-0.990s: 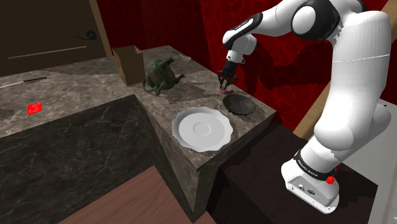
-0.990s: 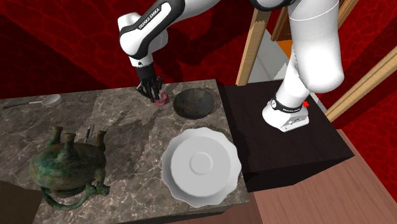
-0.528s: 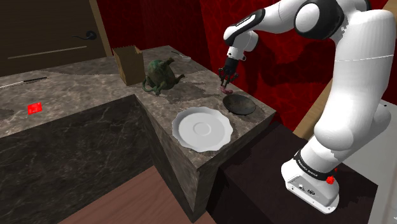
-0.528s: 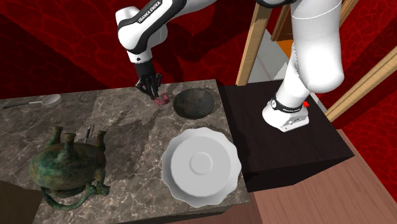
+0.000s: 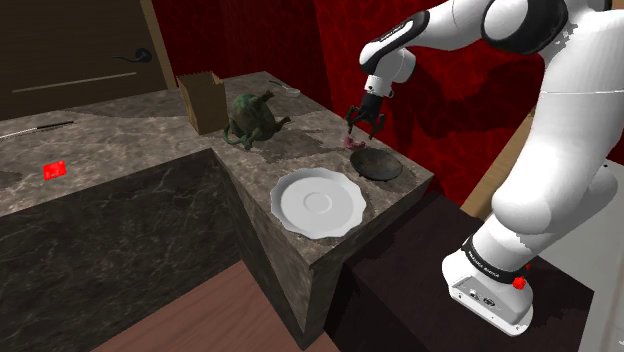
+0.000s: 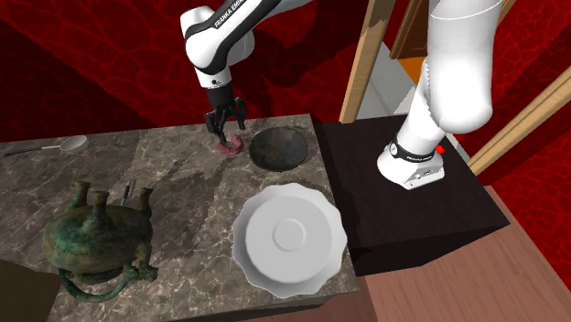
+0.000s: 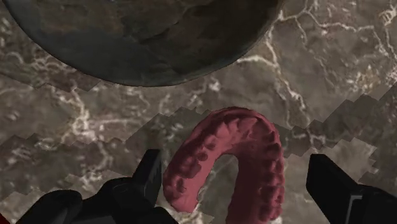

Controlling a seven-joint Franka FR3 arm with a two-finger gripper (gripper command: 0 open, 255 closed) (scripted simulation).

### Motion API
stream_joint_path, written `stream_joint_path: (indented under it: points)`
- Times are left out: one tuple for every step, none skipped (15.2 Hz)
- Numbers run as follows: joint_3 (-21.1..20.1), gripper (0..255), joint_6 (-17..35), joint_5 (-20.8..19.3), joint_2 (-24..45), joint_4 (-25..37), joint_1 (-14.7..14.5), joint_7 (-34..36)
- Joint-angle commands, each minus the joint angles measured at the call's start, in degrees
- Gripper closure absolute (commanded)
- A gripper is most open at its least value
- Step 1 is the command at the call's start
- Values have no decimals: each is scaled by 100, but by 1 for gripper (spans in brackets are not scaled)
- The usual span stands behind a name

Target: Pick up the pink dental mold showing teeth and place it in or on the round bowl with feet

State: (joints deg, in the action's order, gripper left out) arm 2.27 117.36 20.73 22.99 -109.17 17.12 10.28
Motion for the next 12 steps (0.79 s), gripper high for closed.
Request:
stream_joint_path:
  points:
    - [-143, 0, 152, 2267, -209, -699, 1012, -679]
    - [-134, 0, 75, -314, -95, -257, 176, -309]
    - [-142, 0, 76, -317, -95, -257, 183, -307]
    - [-105, 0, -100, -828, 26, 62, -106, 154]
    - [-59, 0, -330, -1310, 188, 417, -404, 573]
    - [-19, 0, -607, -1764, 391, 807, -697, 950]
    - [24, 0, -925, -2186, 636, 1233, -990, 1278]
    - [66, 0, -1279, -2576, 922, 1694, -1279, 1556]
    - [107, 0, -1664, -2938, 1250, 2193, -1561, 1784]
    - [142, 0, -1858, -3094, 1423, 2448, -1706, 1869]
    - [159, 0, -1779, -3091, 1418, 2365, -1709, 1870]
    - [164, 0, -1702, -3094, 1415, 2284, -1704, 1875]
